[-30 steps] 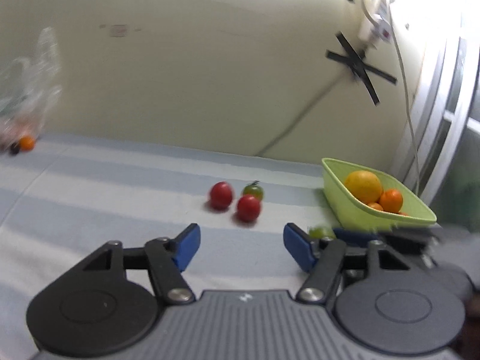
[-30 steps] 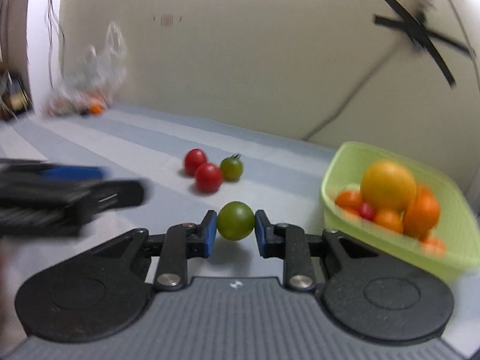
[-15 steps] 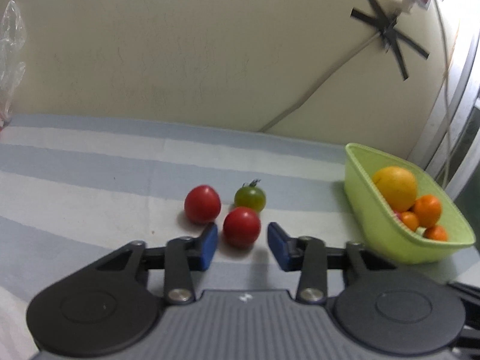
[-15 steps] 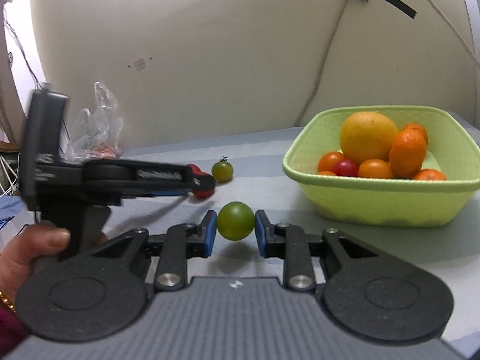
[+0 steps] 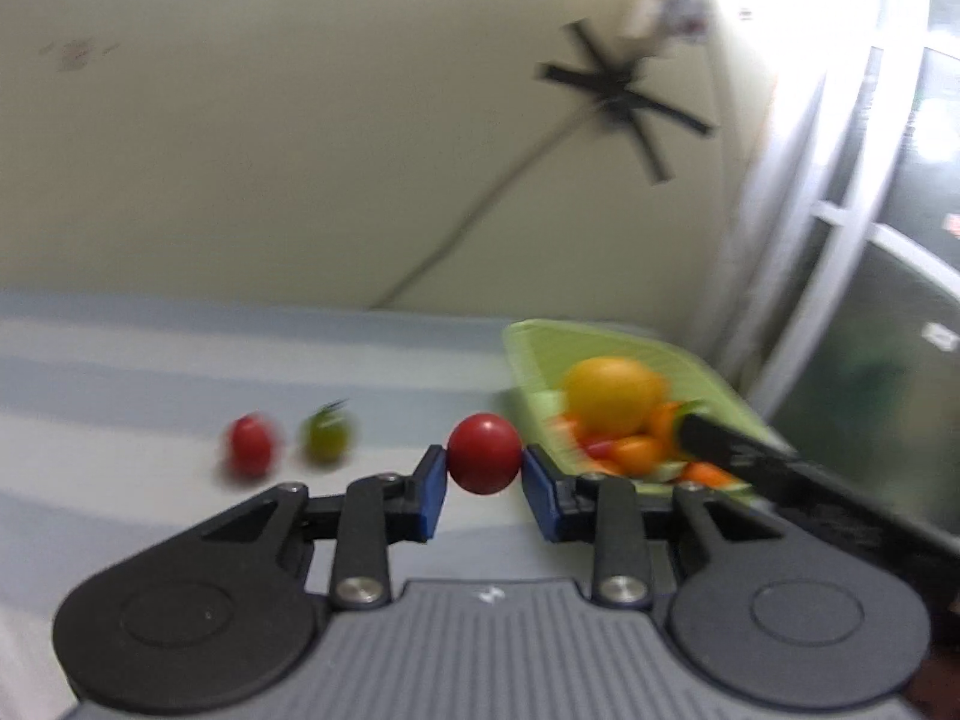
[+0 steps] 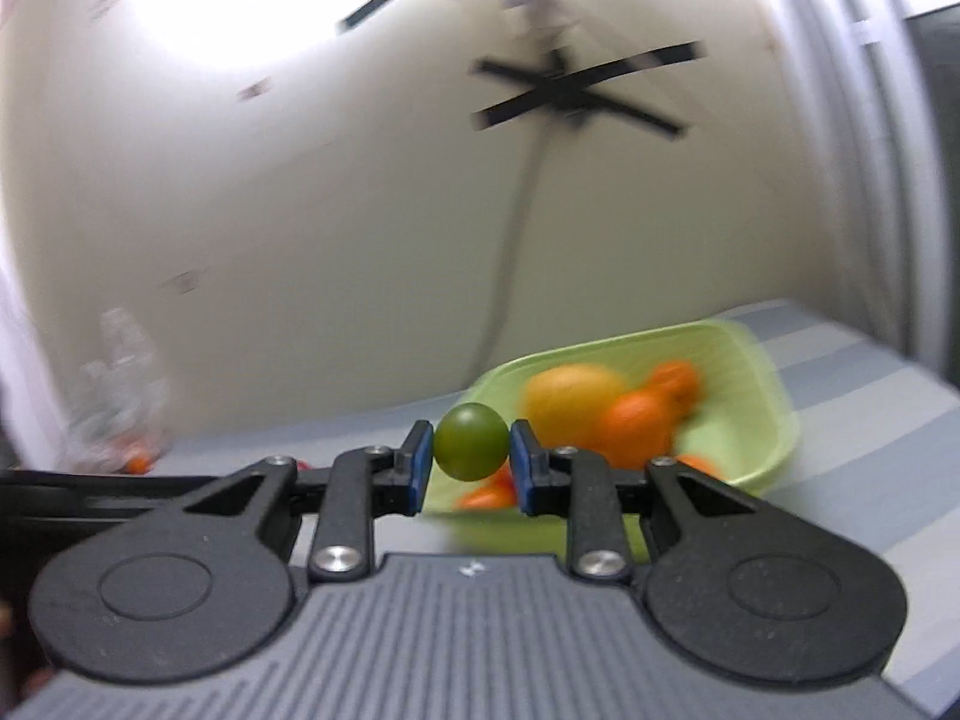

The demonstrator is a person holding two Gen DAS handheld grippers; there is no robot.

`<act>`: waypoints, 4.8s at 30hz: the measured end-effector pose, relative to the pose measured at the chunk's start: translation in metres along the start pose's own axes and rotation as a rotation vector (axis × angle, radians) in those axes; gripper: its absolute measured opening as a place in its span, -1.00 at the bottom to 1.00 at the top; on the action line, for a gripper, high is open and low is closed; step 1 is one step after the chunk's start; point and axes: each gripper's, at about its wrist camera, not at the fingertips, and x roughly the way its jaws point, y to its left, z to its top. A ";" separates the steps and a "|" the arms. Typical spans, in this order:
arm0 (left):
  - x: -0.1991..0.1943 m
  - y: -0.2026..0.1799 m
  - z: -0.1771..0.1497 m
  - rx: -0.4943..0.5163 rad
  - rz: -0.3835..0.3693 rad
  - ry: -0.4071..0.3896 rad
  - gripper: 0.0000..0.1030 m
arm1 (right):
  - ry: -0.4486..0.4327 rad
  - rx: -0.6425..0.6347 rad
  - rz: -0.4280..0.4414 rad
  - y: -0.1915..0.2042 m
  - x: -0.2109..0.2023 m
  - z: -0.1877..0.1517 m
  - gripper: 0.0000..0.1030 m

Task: Organize fruits

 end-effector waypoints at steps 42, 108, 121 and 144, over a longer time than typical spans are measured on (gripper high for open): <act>0.020 0.093 -0.006 -0.032 0.203 0.023 0.06 | 0.018 -0.248 0.091 0.050 0.014 -0.015 -0.53; -0.060 -0.049 -0.039 0.192 0.174 0.003 0.62 | -0.024 0.141 -0.148 -0.024 -0.073 -0.024 0.03; -0.144 -0.048 -0.098 0.161 0.204 -0.044 1.00 | 0.089 0.278 -0.096 0.023 -0.132 -0.061 0.47; -0.181 -0.079 -0.135 0.295 0.400 -0.021 1.00 | 0.114 0.267 -0.061 0.054 -0.159 -0.081 0.58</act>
